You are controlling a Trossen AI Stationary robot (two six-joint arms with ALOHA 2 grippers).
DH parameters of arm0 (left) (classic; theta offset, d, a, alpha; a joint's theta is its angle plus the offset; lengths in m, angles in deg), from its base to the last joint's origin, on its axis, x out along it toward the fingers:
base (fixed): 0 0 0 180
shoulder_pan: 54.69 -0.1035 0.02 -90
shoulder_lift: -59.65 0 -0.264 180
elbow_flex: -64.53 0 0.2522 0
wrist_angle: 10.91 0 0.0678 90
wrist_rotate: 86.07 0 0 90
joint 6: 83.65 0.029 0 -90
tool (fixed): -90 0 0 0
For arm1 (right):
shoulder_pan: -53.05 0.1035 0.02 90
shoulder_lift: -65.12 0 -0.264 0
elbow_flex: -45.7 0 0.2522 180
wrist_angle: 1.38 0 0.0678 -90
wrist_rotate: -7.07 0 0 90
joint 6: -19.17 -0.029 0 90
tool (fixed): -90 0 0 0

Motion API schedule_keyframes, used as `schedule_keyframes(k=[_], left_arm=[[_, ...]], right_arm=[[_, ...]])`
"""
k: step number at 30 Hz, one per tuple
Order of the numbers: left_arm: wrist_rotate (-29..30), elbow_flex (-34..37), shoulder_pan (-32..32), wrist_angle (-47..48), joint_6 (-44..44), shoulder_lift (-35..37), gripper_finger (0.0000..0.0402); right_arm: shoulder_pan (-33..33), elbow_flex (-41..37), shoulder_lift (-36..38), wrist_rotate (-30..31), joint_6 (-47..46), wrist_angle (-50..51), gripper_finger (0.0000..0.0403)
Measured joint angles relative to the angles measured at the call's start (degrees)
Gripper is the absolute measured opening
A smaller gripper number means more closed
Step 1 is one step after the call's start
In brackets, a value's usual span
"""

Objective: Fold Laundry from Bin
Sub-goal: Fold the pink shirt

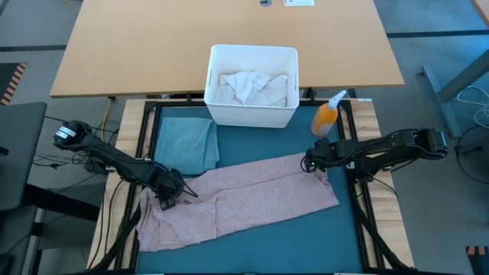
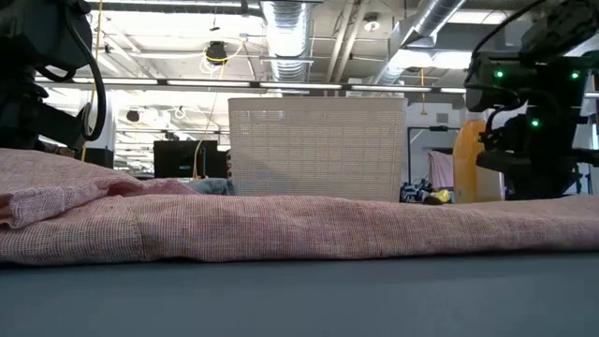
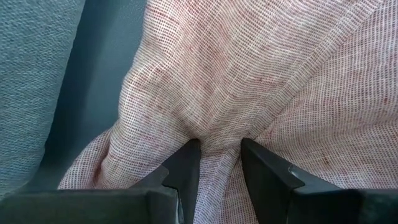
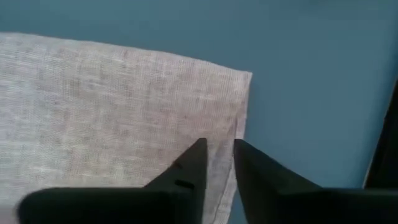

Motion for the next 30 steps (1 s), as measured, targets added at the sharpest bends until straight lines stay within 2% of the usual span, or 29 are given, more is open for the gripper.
schedule_keyframes(k=[7, 11, 13, 18, 21, 24, 30], left_arm=[[0.0, 0.0, 0.0, 0.0, -0.3, 0.0, 0.0112], [0.0, 0.0, 0.0, 0.0, -0.5, 0.0, 0.0112], [0.0, 0.0, 0.0, 0.0, -0.4, 0.0, 0.0112], [0.0, 0.0, 0.0, 0.0, -0.2, 0.0, 0.0112], [0.0, 0.0, 0.0, 0.0, -0.3, 0.0, 0.0112], [0.3, 0.0, 0.0, 0.0, -0.7, 0.0, 0.0112], [0.8, 0.0, 0.0, 0.0, -0.3, 0.0, 0.0112]], right_arm=[[0.0, -0.3, 0.0, 1.2, 1.8, 0.2, 0.0015], [-0.3, -0.3, 0.0, 2.2, 1.9, 0.9, 0.0020], [-1.2, 0.6, 0.0, 2.3, 1.9, 4.9, 0.0020], [-1.5, 8.1, 0.0, 3.9, 2.1, 14.6, 0.0011], [1.3, 10.7, 0.0, 3.9, 3.3, 8.6, 0.0014], [5.0, 9.1, -1.1, 3.4, 3.9, -1.2, 0.0014], [8.4, 5.3, -8.6, 2.5, 0.2, -7.5, 0.0015]])
